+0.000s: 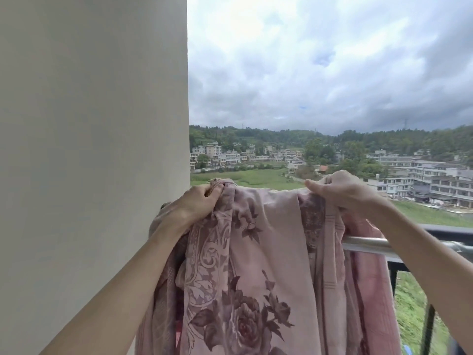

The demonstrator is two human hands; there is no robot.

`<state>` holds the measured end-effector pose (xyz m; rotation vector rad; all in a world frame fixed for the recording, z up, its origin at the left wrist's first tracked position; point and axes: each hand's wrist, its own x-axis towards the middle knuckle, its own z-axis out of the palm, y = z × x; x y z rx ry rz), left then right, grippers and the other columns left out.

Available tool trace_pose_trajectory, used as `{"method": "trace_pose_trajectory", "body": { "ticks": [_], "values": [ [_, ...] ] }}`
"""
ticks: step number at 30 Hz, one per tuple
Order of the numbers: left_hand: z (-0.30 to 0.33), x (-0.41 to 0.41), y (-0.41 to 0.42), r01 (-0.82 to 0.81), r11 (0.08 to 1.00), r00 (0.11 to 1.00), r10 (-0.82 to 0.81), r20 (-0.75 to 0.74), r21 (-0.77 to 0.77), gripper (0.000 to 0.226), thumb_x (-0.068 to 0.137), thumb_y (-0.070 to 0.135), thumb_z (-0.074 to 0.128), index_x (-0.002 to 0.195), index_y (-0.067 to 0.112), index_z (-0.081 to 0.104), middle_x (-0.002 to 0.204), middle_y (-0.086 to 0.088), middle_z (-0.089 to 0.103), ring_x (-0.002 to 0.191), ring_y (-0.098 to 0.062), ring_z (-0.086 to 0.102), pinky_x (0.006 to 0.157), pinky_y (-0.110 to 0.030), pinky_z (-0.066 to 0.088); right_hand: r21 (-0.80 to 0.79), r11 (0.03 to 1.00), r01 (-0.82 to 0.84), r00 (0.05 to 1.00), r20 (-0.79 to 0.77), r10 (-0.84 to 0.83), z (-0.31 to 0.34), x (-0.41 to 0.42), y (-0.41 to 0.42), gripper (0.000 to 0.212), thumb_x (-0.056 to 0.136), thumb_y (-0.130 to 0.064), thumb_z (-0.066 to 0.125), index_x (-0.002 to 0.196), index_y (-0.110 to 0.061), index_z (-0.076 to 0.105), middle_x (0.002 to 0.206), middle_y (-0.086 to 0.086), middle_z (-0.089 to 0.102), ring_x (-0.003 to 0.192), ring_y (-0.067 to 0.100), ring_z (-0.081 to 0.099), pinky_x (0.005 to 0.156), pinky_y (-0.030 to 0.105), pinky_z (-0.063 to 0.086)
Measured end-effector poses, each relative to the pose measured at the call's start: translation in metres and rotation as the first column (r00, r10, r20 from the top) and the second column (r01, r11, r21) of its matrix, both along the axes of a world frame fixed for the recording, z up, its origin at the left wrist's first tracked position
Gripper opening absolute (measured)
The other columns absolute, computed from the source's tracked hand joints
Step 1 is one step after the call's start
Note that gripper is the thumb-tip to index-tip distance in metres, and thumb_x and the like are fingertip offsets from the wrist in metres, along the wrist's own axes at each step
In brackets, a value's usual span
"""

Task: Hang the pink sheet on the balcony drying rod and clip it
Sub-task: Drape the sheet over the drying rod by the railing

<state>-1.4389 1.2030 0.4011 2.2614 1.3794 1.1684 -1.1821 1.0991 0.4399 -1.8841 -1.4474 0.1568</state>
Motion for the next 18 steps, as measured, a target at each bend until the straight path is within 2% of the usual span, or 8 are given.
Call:
{"method": "trace_pose_trajectory", "body": {
  "ticks": [2,4,5,7,9,14,16,18],
  "values": [
    [-0.009,0.001,-0.009,0.038,0.996,0.985,-0.051,-0.167,-0.082,0.052,0.092,0.050,0.034,0.057,0.017,0.054,0.054,0.002,0.047,0.054,-0.012,0.047,0.056,-0.026,0.035,-0.168,0.959,0.228,0.923,0.351,-0.158,-0.012,-0.006,-0.004,0.057,0.085,-0.061,0.046,0.057,-0.011,0.048,0.062,0.003,0.053,0.061,0.019,0.052,0.064,0.029,0.045],
    [-0.016,-0.006,-0.015,0.063,0.989,0.974,-0.090,-0.209,-0.133,0.063,0.088,0.055,0.030,0.036,0.022,0.038,0.043,0.008,0.039,0.043,-0.006,0.039,0.052,-0.022,0.028,-0.115,0.924,0.364,0.818,0.513,-0.259,-0.025,-0.016,-0.010,0.057,0.087,-0.063,0.040,0.059,-0.014,0.046,0.062,0.000,0.049,0.063,0.017,0.051,0.063,0.026,0.042],
    [-0.020,-0.013,-0.014,0.077,0.989,0.973,-0.103,-0.207,-0.129,0.068,0.088,0.054,0.031,0.031,0.020,0.044,0.044,0.015,0.045,0.043,-0.003,0.044,0.053,-0.019,0.031,-0.036,0.925,0.377,0.785,0.542,-0.299,-0.031,-0.022,-0.013,0.057,0.088,-0.062,0.038,0.058,-0.014,0.045,0.061,0.000,0.048,0.061,0.016,0.050,0.060,0.025,0.039],
    [-0.031,-0.030,-0.010,0.126,0.990,0.980,-0.133,-0.146,-0.059,0.050,0.088,0.053,0.038,0.049,0.037,0.065,0.067,0.023,0.063,0.063,0.005,0.056,0.069,-0.016,0.042,0.098,0.937,0.336,0.770,0.544,-0.333,-0.042,-0.032,-0.013,0.059,0.091,-0.059,0.036,0.055,-0.013,0.045,0.058,0.000,0.046,0.057,0.015,0.046,0.056,0.026,0.034],
    [-0.040,-0.044,-0.008,0.110,0.994,0.990,-0.108,-0.089,0.018,0.032,0.083,0.057,0.048,0.094,0.036,0.070,0.102,0.016,0.068,0.093,-0.002,0.061,0.091,-0.030,0.047,0.157,0.939,0.306,0.759,0.555,-0.340,-0.051,-0.043,-0.012,0.060,0.091,-0.058,0.035,0.058,-0.011,0.049,0.064,0.002,0.050,0.069,0.020,0.048,0.066,0.030,0.037],
    [-0.077,-0.069,-0.016,-0.107,0.970,0.993,0.091,0.081,0.219,0.058,0.078,0.035,0.067,0.131,0.027,0.045,0.129,-0.002,0.051,0.121,-0.020,0.042,0.105,-0.045,0.033,0.317,0.924,0.213,0.777,0.518,-0.357,-0.068,-0.059,-0.005,0.059,0.090,-0.057,0.035,0.105,-0.004,0.055,0.111,0.015,0.055,0.105,0.031,0.050,0.089,0.044,0.038],
    [-0.099,-0.080,-0.018,-0.157,0.981,0.970,0.132,0.203,0.115,0.081,0.070,0.040,0.072,0.138,0.025,0.031,0.136,-0.005,0.041,0.125,-0.020,0.038,0.104,-0.043,0.035,0.393,0.920,-0.009,0.847,0.492,-0.201,-0.073,-0.079,-0.002,0.057,0.090,-0.056,0.037,0.118,-0.009,0.052,0.121,0.012,0.054,0.112,0.030,0.049,0.096,0.045,0.034],
    [-0.119,-0.085,-0.017,-0.204,0.979,0.947,0.204,0.246,-0.026,0.092,0.064,0.046,0.076,0.138,0.023,0.026,0.135,-0.006,0.040,0.119,-0.022,0.045,0.099,-0.046,0.042,0.332,0.915,-0.228,0.859,0.511,0.029,-0.077,-0.109,0.003,0.061,0.089,-0.060,0.037,0.132,-0.017,0.043,0.132,0.005,0.049,0.121,0.023,0.044,0.104,0.041,0.029]
  ]
}}
